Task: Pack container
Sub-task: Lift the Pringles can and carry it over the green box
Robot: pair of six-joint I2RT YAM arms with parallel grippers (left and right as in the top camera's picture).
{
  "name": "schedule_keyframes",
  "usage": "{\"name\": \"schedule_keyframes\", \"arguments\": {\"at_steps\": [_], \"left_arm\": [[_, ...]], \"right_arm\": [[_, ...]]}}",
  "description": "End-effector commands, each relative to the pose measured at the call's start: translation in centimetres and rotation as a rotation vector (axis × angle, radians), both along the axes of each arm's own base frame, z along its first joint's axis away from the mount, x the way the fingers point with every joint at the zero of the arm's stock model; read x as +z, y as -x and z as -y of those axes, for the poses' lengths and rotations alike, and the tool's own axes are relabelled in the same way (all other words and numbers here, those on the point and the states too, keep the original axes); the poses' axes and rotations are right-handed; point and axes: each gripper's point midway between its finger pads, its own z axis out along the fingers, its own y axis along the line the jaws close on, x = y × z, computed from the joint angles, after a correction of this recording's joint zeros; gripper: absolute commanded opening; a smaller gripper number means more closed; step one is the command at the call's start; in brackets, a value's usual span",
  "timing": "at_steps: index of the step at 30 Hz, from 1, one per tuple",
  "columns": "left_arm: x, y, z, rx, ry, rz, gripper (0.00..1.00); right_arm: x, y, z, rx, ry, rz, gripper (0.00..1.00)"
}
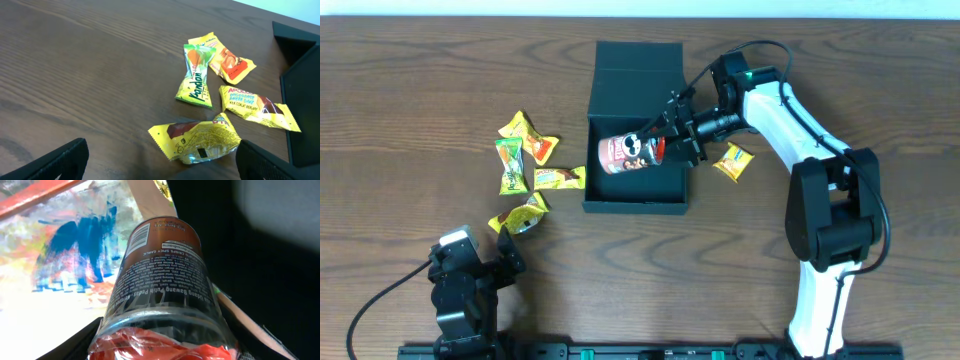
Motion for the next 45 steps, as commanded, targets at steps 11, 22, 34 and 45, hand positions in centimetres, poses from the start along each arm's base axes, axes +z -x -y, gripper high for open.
{"name": "schedule_keyframes", "arguments": {"at_steps": [11, 22, 34, 45], "left_arm": [[-0.5, 0.0, 0.0, -0.002, -0.006, -0.009, 0.95], [-0.5, 0.0, 0.0, -0.001, -0.006, -0.008, 0.95], [-0.5, 0.0, 0.0, -0.001, -0.006, -0.009, 0.95], [-0.5, 0.0, 0.0, -0.001, -0.006, -0.008, 0.95]], "right_arm": [[-1.4, 1.0, 0.1, -0.043, 0.161, -0.174, 0.99], [-1.8, -0.6, 1.7, -0.022, 0.341, 0.033, 0.91], [2.6, -4.6, 6.4, 0.221, 1.227, 0.758, 0.99], [0.7, -0.9, -2.0, 0.386, 1.008, 0.843, 0.99]]}}
